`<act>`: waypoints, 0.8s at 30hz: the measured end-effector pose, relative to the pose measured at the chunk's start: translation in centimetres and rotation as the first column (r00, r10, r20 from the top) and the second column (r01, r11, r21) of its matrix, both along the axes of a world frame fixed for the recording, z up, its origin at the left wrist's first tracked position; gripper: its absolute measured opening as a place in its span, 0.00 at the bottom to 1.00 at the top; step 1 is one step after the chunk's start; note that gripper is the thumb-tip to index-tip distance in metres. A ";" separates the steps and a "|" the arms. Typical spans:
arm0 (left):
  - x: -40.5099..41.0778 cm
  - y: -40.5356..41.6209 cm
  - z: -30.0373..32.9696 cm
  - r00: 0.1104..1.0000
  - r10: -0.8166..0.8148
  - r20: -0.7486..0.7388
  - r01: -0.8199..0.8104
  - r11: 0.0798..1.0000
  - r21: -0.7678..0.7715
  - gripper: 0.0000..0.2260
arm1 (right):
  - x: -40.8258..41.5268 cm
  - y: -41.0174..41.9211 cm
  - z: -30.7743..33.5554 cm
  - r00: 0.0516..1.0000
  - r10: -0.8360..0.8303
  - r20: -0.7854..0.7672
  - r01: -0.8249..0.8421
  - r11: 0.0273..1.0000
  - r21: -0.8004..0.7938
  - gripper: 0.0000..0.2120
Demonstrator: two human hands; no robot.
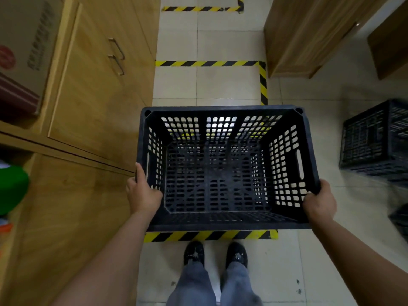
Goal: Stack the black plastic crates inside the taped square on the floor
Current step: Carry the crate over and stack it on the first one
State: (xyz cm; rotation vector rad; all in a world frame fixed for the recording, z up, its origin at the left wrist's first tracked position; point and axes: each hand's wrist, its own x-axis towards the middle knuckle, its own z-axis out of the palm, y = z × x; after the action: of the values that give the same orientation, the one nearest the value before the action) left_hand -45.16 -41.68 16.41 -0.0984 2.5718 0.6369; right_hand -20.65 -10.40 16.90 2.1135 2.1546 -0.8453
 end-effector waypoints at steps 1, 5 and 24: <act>-0.1 -0.1 0.0 1.000 -0.006 0.000 0.006 1.000 -0.007 0.43 | -0.2 0.1 0.0 1.000 0.000 -0.004 0.000 1.000 -0.002 0.24; -0.1 -0.4 0.1 0.999 -0.023 -0.024 0.023 1.000 -0.008 0.41 | -0.4 -0.2 0.4 1.000 -0.016 -0.022 0.016 1.000 -0.007 0.24; -1.0 -1.1 0.1 0.998 -0.029 -0.052 0.028 0.999 -0.021 0.43 | -1.0 -0.7 0.2 0.996 -0.052 -0.071 0.051 0.999 -0.012 0.24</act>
State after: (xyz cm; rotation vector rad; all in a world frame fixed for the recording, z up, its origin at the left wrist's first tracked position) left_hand -46.19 -42.76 16.55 -0.0524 2.6257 0.6111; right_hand -21.60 -11.13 17.08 2.1752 2.1322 -0.9485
